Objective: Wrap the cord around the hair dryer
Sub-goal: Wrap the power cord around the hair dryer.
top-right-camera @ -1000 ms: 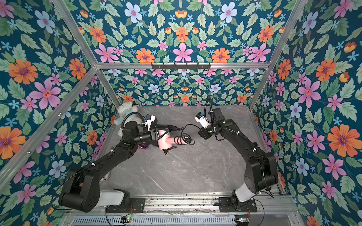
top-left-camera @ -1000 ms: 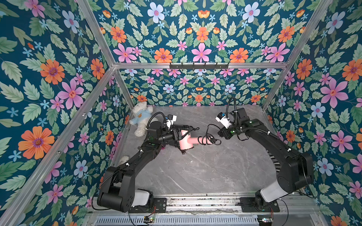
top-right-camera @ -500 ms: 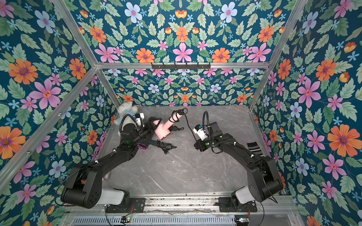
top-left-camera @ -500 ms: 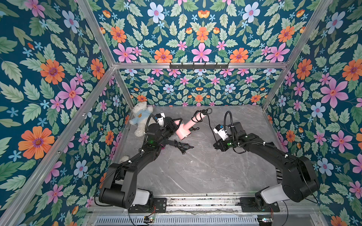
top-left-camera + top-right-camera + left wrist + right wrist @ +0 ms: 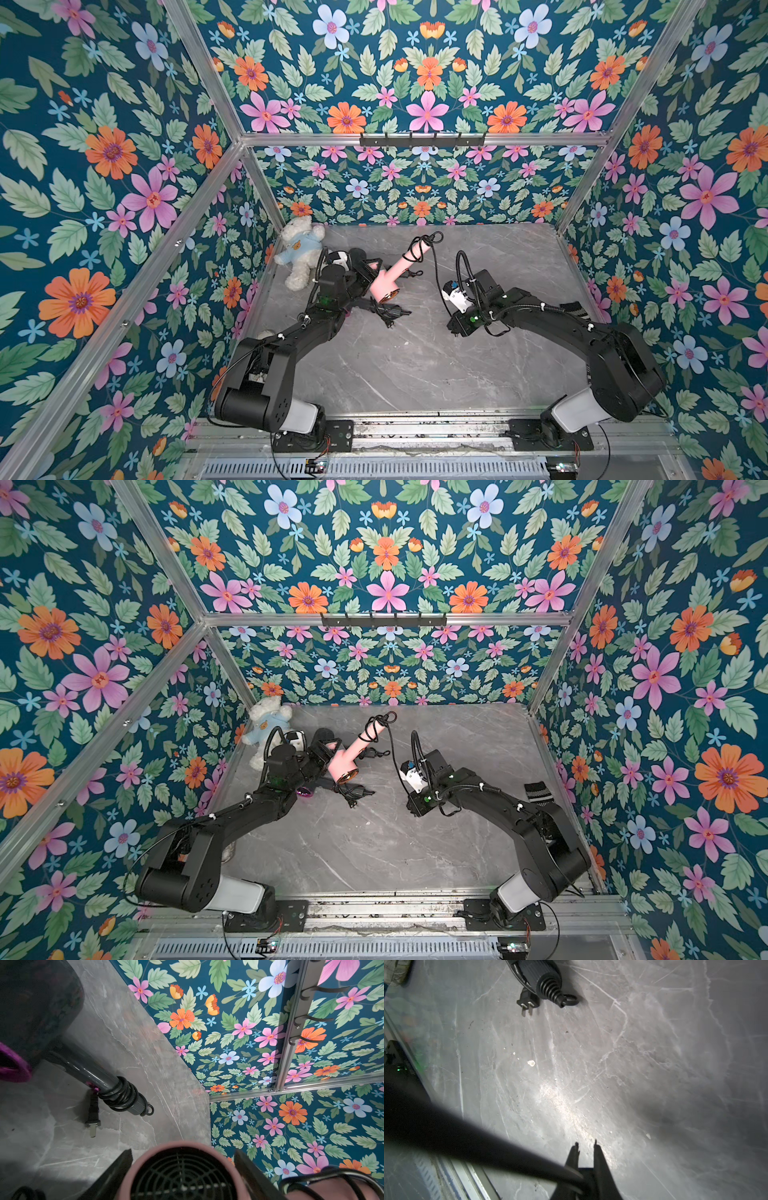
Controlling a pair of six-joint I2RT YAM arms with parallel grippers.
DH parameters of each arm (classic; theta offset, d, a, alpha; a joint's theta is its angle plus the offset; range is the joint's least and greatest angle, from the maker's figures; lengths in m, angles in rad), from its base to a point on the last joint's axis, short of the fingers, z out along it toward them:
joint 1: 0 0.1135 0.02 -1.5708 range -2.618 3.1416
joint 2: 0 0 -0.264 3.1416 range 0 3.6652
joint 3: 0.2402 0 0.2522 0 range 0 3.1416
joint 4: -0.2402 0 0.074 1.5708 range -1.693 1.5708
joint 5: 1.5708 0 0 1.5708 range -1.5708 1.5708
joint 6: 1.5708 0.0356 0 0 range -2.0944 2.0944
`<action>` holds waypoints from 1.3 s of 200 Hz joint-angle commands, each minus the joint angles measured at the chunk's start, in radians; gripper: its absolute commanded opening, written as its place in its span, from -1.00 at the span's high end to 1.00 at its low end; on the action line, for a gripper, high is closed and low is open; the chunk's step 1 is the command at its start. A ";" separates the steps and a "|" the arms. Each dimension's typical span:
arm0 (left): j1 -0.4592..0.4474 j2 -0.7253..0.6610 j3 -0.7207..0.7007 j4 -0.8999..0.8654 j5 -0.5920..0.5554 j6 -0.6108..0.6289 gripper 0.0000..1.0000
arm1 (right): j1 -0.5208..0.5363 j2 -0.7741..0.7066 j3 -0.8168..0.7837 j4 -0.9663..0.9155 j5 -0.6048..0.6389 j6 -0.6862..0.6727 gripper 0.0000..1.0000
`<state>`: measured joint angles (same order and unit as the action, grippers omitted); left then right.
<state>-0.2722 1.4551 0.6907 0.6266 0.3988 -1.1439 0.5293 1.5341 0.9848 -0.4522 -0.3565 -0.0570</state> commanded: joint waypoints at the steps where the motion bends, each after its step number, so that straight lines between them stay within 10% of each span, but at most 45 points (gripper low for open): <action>1: 0.004 0.025 0.046 0.096 0.149 -0.040 1.00 | -0.062 0.012 0.029 -0.040 0.036 0.043 1.00; 32: -0.008 0.164 0.023 0.553 0.450 -0.275 1.00 | -0.149 0.133 0.144 -0.079 0.010 0.072 1.00; 67: -0.015 0.289 -0.006 1.026 0.512 -0.567 1.00 | -0.168 0.280 0.264 -0.160 -0.002 0.077 1.00; 124: -0.012 0.185 0.030 0.645 0.460 -0.346 1.00 | -0.168 0.248 0.183 -0.177 0.055 0.060 1.00; 161: 0.002 -0.030 0.120 -0.242 -0.005 0.128 1.00 | -0.155 0.165 0.086 -0.168 0.065 0.076 1.00; 260: -0.085 -0.157 0.148 -0.615 -0.895 0.409 1.00 | 0.015 -0.085 0.120 -0.322 0.174 0.006 1.00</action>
<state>-0.3218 1.3048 0.8204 0.0689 -0.1768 -0.8597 0.5209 1.5188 1.0790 -0.7006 -0.2260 -0.0101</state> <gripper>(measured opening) 0.753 0.136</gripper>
